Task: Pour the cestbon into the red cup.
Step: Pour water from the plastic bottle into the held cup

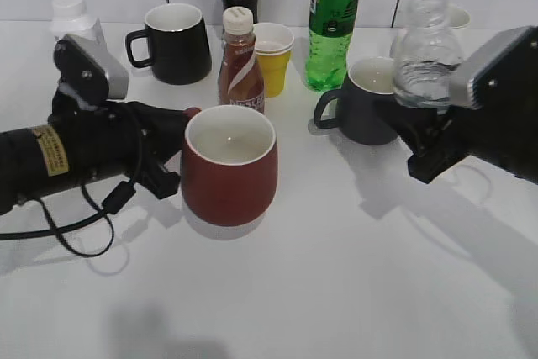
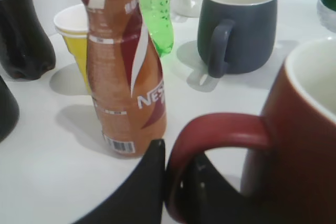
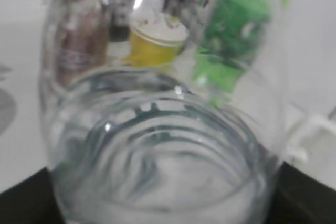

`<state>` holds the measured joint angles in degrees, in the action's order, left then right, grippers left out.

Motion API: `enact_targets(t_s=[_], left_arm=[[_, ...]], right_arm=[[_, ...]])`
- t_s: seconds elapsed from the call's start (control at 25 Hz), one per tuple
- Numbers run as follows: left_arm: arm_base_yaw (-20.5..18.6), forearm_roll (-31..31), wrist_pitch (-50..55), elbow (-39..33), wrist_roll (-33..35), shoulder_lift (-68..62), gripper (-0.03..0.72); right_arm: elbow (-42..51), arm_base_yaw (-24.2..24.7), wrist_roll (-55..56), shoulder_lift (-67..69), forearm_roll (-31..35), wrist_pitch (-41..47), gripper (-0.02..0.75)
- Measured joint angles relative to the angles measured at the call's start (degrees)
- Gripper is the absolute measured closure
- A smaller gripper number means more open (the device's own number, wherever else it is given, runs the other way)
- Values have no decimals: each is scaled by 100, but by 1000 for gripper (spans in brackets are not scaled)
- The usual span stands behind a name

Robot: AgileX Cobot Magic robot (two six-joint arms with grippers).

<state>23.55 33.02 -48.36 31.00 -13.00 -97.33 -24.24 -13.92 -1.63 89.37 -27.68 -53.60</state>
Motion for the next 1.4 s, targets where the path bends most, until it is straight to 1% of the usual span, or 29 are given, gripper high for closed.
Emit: enact_targets(t_s=[0.16,0.24,0.4,0.56,0.68,1.12,1.4], left_arm=[[125,50,292,384,0,-170,629],[203,144,421,629,0,-275,629],[395,435,647,1043,-6,-543,629],[584,612,726,1266,-11,-767,629],[670,743,760,1401,-11,-851,629],[689,796,834,1700,-16,-917,629],[689,802,858,1700,-16,-917,629]], right_arm=[[-284,-342,-609,0,5,364,261],[-445,-438,-819,0,5,544,261],[-722,-459,-1444,0,5,768,261],[-907,-464,-2182,0,12,1178,261],[-929,-464,-2726,0,12,1294,261],[-936,-464,-4314,0,-18,1299,261],[-988,-464,-4880,0,-7,1291,261]])
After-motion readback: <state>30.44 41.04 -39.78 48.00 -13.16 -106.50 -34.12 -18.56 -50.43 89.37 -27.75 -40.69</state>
